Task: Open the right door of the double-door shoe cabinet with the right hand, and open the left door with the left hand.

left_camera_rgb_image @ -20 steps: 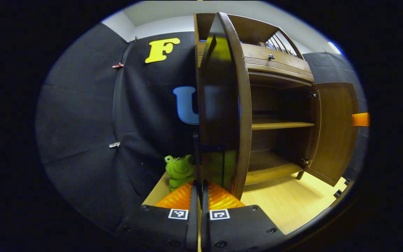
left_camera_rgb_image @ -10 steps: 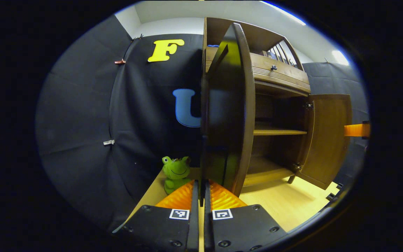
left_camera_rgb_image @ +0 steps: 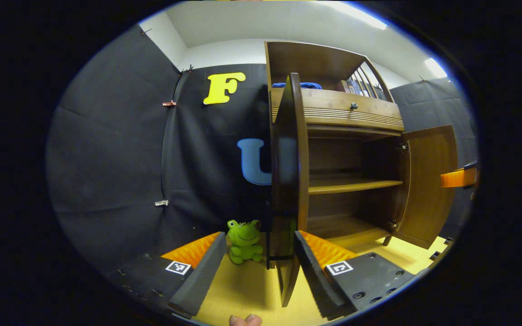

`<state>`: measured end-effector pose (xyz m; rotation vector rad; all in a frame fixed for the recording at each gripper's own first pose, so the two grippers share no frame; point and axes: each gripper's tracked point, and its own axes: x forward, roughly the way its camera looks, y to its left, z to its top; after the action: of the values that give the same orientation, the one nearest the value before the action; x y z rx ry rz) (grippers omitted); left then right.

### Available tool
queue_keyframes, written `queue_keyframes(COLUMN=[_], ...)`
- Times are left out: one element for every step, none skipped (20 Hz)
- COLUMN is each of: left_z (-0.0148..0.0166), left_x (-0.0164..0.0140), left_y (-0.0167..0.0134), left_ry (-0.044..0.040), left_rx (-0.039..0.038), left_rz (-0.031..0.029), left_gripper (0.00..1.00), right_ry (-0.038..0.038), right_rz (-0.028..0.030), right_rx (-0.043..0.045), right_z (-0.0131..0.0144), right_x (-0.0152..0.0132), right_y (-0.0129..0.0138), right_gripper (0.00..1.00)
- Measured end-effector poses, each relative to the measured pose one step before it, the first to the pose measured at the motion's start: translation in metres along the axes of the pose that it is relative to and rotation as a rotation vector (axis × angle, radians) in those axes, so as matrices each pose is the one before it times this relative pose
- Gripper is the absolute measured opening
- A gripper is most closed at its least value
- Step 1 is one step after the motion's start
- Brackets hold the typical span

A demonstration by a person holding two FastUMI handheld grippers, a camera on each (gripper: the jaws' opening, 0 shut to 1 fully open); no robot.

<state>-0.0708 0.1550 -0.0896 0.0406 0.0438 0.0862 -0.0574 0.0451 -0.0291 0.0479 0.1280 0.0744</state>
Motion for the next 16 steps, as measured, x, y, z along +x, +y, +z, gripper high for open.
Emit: queue_keyframes(left_z=[0.00148, 0.00305, 0.00381, 0.00155, 0.00349, 0.00272, 0.00418, 0.00415, 0.00496, 0.00509, 0.00654, 0.00629, 0.00648, 0.00632, 0.00715, 0.00471], left_x=[-0.00374, -0.00434, -0.00283, -0.00166, -0.00137, -0.00158, -0.00082, 0.00074, -0.00186, 0.0008, 0.00127, 0.00252, 0.00144, 0.00198, 0.00099, 0.00275], left_y=[-0.00577, -0.00508, -0.00698, -0.00542, -0.00971, -0.00994, -0.01061, -0.0115, -0.01128, -0.01215, -0.01183, -0.01071, -0.01139, -0.01099, -0.00992, -0.01099], left_ry=[0.00871, 0.00191, 0.00033, 0.0009, 0.00389, 0.00201, 0.00025, -0.00326, -0.00154, -0.00404, -0.00608, -0.0077, -0.00774, -0.00658, -0.00862, -0.00633], left_rx=[-0.00443, -0.0063, -0.00477, -0.00172, -0.00434, -0.00425, -0.0037, -0.00144, 0.0008, 0.00322, 0.00408, 0.0025, -0.00023, -0.00036, -0.00124, -0.00123], left_rz=[0.00086, 0.00375, 0.00619, 0.00624, 0.00145, -0.00065, -0.00437, -0.00511, -0.00473, -0.00442, -0.00599, -0.00645, -0.00576, -0.00444, -0.00325, -0.00658], left_gripper=[0.94, 0.97, 0.97, 0.97, 0.97, 0.97, 0.97, 0.96, 0.97, 0.97, 0.97, 0.97, 0.97, 0.97, 0.96, 0.96], right_ry=[-0.00039, 0.0004, 0.00148, 0.00123, -0.00046, -0.00523, -0.00206, 0.00026, 0.00223, 0.00046, -0.00094, -0.00269, -0.00336, -0.00457, -0.00361, -0.00314], right_rz=[0.00587, 0.00723, 0.00907, 0.00817, 0.00528, 0.00441, 0.00496, 0.00512, 0.00421, 0.00339, 0.00237, 0.00263, 0.00093, -0.00018, 0.00196, 0.00119], right_rx=[0.00415, 0.00631, 0.00366, -0.00061, -0.00195, 0.00129, 0.00234, 0.00133, -0.00095, -0.00026, 0.00102, 0.00241, 0.00124, 0.00138, 0.00303, 0.00435], right_z=[-0.00027, -0.00072, -0.00066, -0.00031, 0.00002, 0.00029, -0.0005, -0.00145, -0.00072, 0.0015, 0.00094, 0.00059, 0.0004, 0.00079, 0.00134, 0.00104], right_x=[-0.00036, -0.00004, -0.00044, -0.0009, -0.00015, -0.00076, 0.00029, 0.00156, 0.00003, -0.00032, -0.00053, 0.00104, 0.00107, 0.00108, 0.00109, 0.00027], right_y=[-0.00008, 0.00034, 0.00007, -0.00033, -0.00082, 0.0005, 0.00036, -0.00055, -0.00091, -0.00202, -0.00312, -0.00538, -0.00408, -0.00441, -0.00395, -0.00415], right_gripper=[0.96, 0.96, 0.96, 0.93, 0.93, 0.96, 0.93, 0.96, 0.96, 0.93, 0.93, 0.96, 0.93, 0.96, 0.96, 0.93])
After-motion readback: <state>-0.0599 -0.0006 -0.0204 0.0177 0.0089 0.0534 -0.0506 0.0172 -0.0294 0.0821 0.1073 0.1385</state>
